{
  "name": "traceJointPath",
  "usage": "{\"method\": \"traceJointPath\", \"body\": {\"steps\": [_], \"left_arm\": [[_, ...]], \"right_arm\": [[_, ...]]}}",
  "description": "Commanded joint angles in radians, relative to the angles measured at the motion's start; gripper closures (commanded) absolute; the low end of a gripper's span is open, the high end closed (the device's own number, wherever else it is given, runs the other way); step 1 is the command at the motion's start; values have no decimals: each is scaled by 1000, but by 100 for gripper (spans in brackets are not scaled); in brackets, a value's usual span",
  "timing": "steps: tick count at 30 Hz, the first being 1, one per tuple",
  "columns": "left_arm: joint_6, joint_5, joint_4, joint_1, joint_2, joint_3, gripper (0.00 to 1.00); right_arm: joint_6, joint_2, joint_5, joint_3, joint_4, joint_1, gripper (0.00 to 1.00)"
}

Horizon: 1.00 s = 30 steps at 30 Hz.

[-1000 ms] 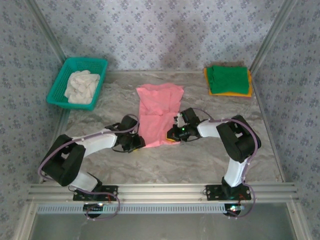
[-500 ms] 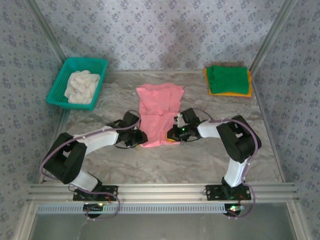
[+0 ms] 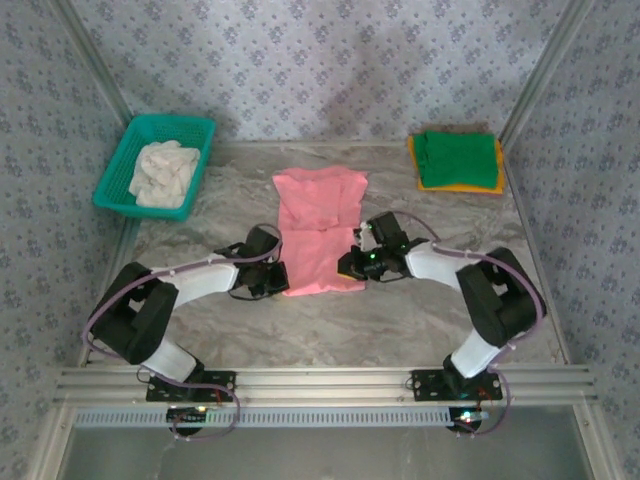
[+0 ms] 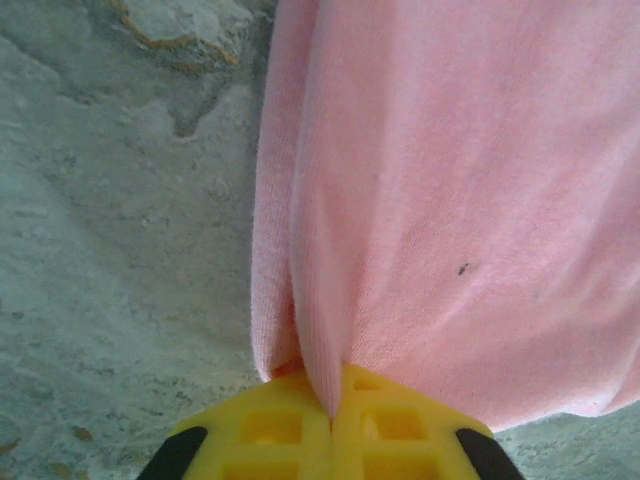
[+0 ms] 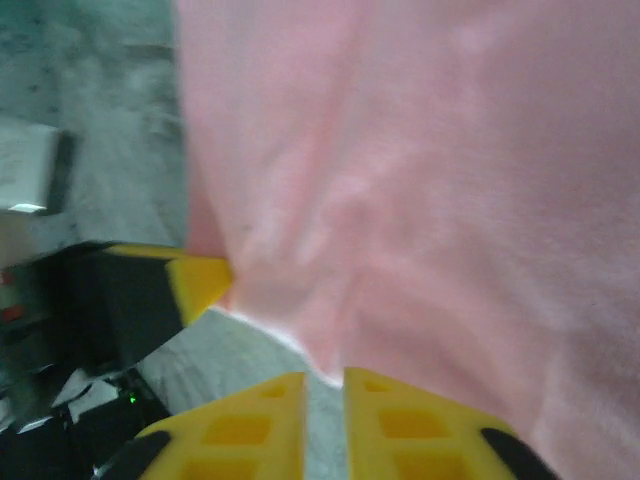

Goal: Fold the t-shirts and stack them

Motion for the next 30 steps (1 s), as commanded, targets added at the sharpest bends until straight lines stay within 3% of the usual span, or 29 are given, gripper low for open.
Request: {"method": "traceJointPath", "body": {"steps": [1, 4, 10, 30], "left_arm": [[9, -16, 1, 5, -10, -16, 100], [8, -26, -2, 5, -21, -20, 100], [11, -25, 9, 5, -23, -27, 100], [12, -10, 20, 5, -35, -44, 100]], "right_arm": [[20, -108, 16, -44, -104, -45, 68], [28, -145, 3, -117, -158, -95, 57], [86, -154, -44, -254, -64, -143, 54], [100, -35, -11, -171, 10, -106, 59]]}}
